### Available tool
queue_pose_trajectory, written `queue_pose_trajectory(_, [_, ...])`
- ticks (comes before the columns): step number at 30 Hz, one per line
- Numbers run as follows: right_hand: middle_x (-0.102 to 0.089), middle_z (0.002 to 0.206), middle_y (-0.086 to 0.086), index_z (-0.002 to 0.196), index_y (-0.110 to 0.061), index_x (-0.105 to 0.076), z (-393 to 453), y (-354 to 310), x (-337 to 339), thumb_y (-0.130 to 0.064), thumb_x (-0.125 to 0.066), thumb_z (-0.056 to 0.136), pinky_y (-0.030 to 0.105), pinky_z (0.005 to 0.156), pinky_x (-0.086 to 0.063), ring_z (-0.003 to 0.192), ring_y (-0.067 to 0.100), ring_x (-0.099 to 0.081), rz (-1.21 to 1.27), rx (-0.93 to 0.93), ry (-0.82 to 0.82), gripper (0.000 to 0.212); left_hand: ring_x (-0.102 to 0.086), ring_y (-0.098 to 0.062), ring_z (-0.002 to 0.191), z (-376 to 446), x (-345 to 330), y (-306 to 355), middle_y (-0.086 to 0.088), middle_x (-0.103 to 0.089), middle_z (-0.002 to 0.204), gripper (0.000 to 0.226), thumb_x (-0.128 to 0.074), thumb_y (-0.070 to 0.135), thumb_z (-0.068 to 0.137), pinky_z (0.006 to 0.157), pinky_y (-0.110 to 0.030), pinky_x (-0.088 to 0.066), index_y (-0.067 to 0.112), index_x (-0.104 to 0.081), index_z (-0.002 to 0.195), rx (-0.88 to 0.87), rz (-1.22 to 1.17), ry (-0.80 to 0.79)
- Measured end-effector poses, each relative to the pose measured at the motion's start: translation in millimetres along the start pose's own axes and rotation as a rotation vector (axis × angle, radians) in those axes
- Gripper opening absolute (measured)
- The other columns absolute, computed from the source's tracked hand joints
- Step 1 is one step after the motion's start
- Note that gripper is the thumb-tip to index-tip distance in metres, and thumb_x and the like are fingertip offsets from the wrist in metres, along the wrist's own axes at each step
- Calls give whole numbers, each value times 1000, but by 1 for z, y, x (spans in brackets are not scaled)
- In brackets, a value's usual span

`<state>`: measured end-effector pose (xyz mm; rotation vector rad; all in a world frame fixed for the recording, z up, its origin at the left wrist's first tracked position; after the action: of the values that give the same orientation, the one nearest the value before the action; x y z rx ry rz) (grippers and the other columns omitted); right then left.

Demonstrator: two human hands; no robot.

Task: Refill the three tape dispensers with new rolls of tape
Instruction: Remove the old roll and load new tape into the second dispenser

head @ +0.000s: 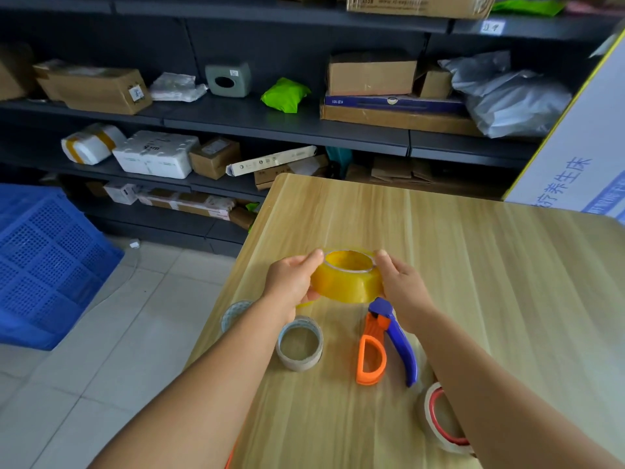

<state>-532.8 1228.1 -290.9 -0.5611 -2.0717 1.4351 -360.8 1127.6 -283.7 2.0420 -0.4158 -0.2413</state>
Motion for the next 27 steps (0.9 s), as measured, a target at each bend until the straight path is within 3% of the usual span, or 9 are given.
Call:
queue_pose_trajectory(3, [-62, 121, 3, 119, -23, -63, -6, 1, -1, -47, -41, 97, 39, 98, -47, 112, 21, -57, 68, -50, -33, 39, -62, -20, 77, -1, 1, -10, -9, -64, 94, 20, -65, 37, 87, 53, -28, -51, 17, -65, 83, 82, -58, 11])
queue_pose_trajectory(7, [-46, 142, 0, 137, -34, -47, -19, -1, -6, -41, -47, 96, 30, 95, -42, 122, 16, -45, 62, -8, -172, 42, -65, -20, 77, -4, 1, -14, -7, -66, 93, 22, -65, 37, 86, 50, -27, -52, 16, -64, 89, 112, -94, 27])
queue_pose_trajectory(11, [-28, 151, -6, 140, -39, -37, -32, -12, -10, -38, -76, 74, 37, 111, -28, 136, 16, -26, -405, 239, -238, 77, -65, -23, 81, -7, 0, -15, -10, -64, 101, 25, -64, 38, 87, 51, -28, -53, 14, -64, 94, 113, -54, 57])
queue_pose_trajectory(14, [-37, 142, -6, 130, -32, -49, -39, -22, -16, -23, -78, 69, 23, 97, -31, 128, 19, -35, -619, 438, -182, 68, -65, -21, 73, -11, -3, -13, -10, -65, 100, 27, -56, 43, 91, 57, -29, -54, 17, -63, 88, 83, 5, 51])
queue_pose_trajectory(17, [-51, 107, -5, 116, -29, -53, -34, -12, -2, -10, -70, 71, 14, 65, -39, 90, 14, -53, -448, 311, -73, 52, -60, -17, 68, -15, -8, -5, -10, -61, 96, 28, -43, 38, 97, 61, -28, -51, 18, -63, 98, -12, 65, 0])
queue_pose_trajectory(20, [-55, 83, -3, 104, -40, -50, -31, 8, 10, -4, -65, 74, 18, 50, -44, 63, 11, -53, -172, 91, -59, 49, -58, -15, 87, -21, -17, 5, -4, -57, 106, 35, -51, 19, 93, 80, -31, -52, 24, -58, 127, -250, 295, -108])
queue_pose_trajectory(22, [-59, 81, 3, 108, -36, -54, -32, 15, 11, -1, -64, 72, 22, 54, -46, 61, 12, -54, -34, 21, -107, 51, -58, -18, 103, -26, -21, 8, -4, -54, 120, 49, -60, 16, 86, 95, -38, -49, 29, -53, 133, -357, 397, -154])
queue_pose_trajectory(24, [-58, 84, 13, 110, -24, -59, -34, 17, 9, -3, -61, 59, 36, 66, -44, 71, 23, -53, 115, 1, -156, 55, -57, -17, 106, -29, -22, 7, -3, -52, 125, 55, -66, 20, 84, 97, -39, -48, 34, -48, 134, -391, 399, -199])
queue_pose_trajectory(27, [-58, 91, 16, 99, -23, -65, -34, 19, 9, 4, -56, 57, 46, 77, -39, 83, 30, -50, 319, -1, -218, 51, -53, -14, 113, -28, -19, 5, 2, -50, 132, 60, -69, 25, 82, 99, -39, -46, 35, -45, 136, -395, 410, -236])
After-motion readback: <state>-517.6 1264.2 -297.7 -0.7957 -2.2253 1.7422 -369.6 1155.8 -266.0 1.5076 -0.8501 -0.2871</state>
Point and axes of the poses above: each hand's wrist, its own z-axis towards the middle knuckle, its own x-axis out of the back of the hand, y = z × x, the point moved 7 cm from there along z, towards the middle knuckle
